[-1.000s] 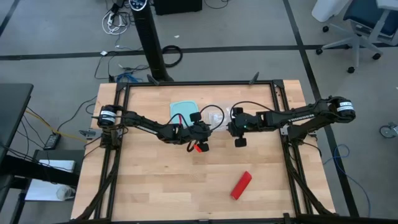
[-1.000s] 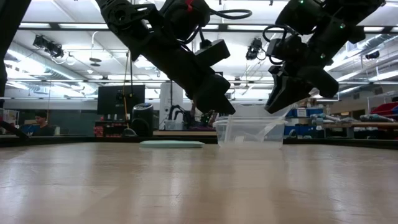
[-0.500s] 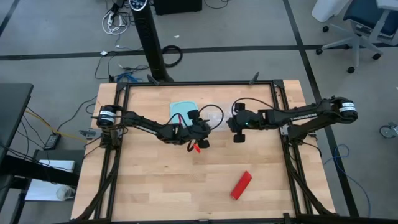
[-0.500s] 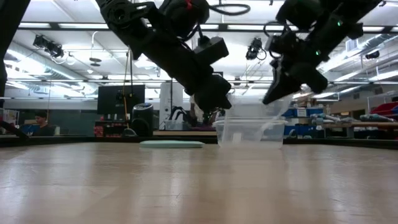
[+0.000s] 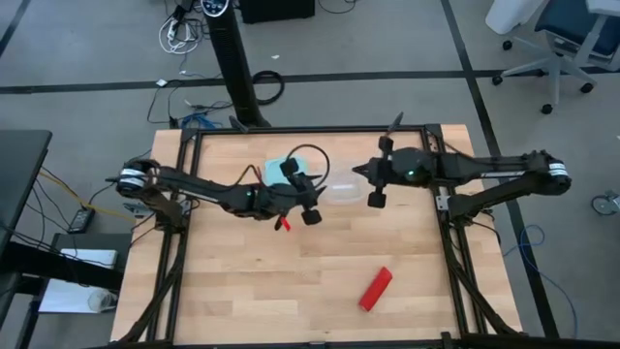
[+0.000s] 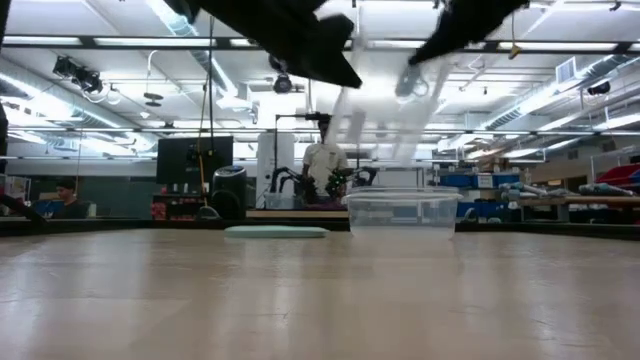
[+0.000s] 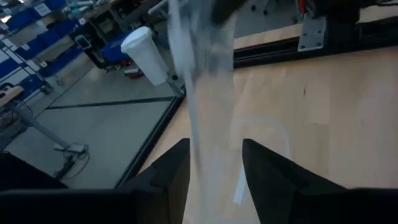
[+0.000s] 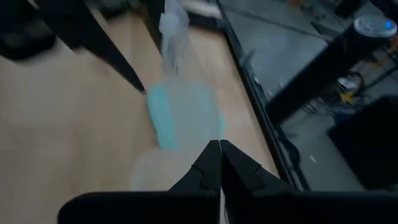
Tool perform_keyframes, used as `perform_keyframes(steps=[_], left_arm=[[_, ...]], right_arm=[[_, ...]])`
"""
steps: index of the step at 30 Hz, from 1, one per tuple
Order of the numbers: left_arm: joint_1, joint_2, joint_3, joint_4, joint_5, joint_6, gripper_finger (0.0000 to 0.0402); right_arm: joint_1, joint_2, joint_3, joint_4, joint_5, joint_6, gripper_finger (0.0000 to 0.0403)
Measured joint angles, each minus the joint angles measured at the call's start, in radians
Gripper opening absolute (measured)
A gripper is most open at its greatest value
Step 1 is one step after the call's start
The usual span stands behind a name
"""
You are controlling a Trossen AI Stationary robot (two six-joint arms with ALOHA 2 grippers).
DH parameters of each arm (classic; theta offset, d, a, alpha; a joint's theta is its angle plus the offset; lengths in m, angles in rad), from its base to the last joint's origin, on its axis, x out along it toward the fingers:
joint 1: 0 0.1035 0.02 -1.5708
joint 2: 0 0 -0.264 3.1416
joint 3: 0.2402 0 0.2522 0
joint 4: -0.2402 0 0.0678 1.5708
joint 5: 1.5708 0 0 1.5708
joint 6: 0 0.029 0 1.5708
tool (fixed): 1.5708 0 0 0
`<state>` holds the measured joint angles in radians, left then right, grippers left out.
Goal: Roll bandage
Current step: Open the transparent zip lock bag
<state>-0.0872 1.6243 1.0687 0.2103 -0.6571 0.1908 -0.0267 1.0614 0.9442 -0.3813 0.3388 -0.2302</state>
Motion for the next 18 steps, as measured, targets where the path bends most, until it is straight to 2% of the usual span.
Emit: perform_keyframes(steps=[8,14,18], left_arm=[[-0.022,-0.054,0.001,-0.017,0.003,-0.042,0.0152],[-0.062,-0.058,-0.001,-0.021,0.003,-0.042,0.0152],[-0.085,-0.058,-0.001,-0.021,-0.007,-0.042,0.0151]], right_arm=[[0.107,0.04,0.146,-0.085,-0.015,0.054,0.0],[0.144,0.072,0.153,-0.13,0.067,0.117,0.0],[0.142,0.072,0.153,-0.169,0.064,0.191,0.0]])
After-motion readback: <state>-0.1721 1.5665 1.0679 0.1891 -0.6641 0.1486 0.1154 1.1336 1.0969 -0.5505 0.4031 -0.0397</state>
